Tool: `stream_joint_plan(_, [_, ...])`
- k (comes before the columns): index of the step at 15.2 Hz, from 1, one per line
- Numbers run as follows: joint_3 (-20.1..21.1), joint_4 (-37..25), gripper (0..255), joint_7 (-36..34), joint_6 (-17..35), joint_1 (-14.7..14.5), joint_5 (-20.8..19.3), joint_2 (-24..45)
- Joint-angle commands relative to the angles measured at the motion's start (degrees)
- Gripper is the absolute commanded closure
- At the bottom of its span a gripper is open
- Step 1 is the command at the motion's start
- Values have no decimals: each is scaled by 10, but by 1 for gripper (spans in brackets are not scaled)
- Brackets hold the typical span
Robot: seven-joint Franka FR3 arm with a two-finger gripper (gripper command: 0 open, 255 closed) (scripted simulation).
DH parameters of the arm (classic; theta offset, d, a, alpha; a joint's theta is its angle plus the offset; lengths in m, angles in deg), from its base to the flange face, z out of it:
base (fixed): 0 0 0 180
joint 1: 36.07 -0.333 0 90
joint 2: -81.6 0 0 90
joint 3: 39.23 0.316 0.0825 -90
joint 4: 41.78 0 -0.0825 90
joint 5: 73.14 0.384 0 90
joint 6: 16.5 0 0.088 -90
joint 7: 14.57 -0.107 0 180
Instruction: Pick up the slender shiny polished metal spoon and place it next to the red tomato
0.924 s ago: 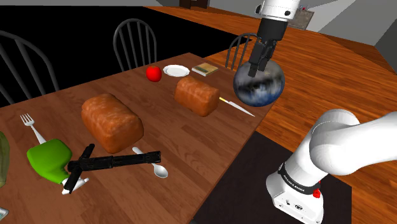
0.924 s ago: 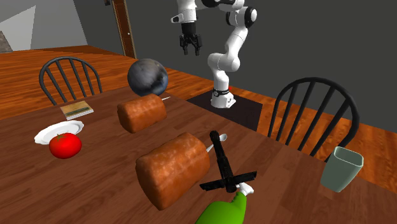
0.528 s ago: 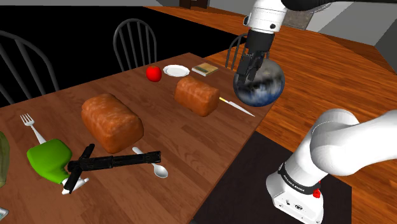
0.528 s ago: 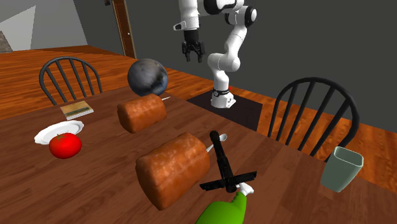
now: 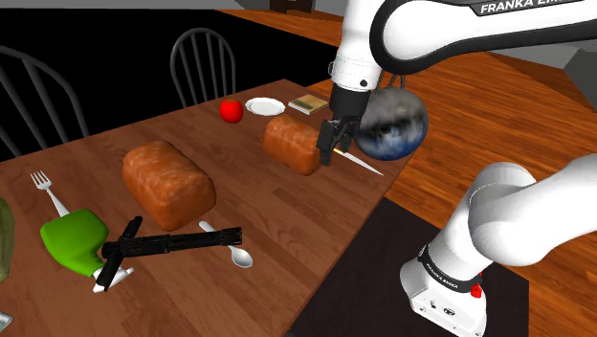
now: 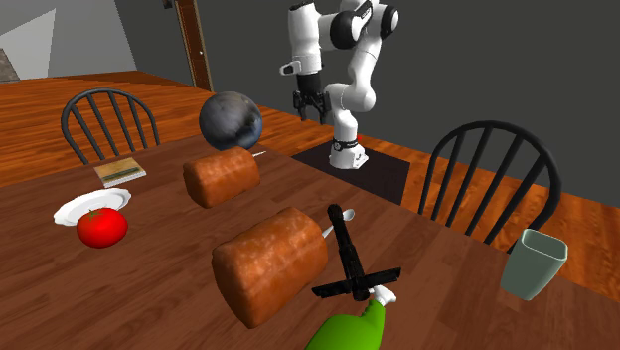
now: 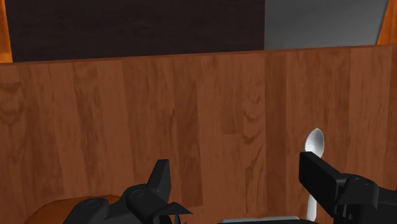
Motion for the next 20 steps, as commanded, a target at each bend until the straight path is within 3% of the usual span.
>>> stream_joint_plan(1, [18, 12, 0, -14, 38, -9, 13, 23])
stream_joint_plan(12, [113, -11, 0, -96, 227, -48, 48, 222])
stream_joint_plan(20, [160, -85, 0, -186, 339, -70, -4, 402])
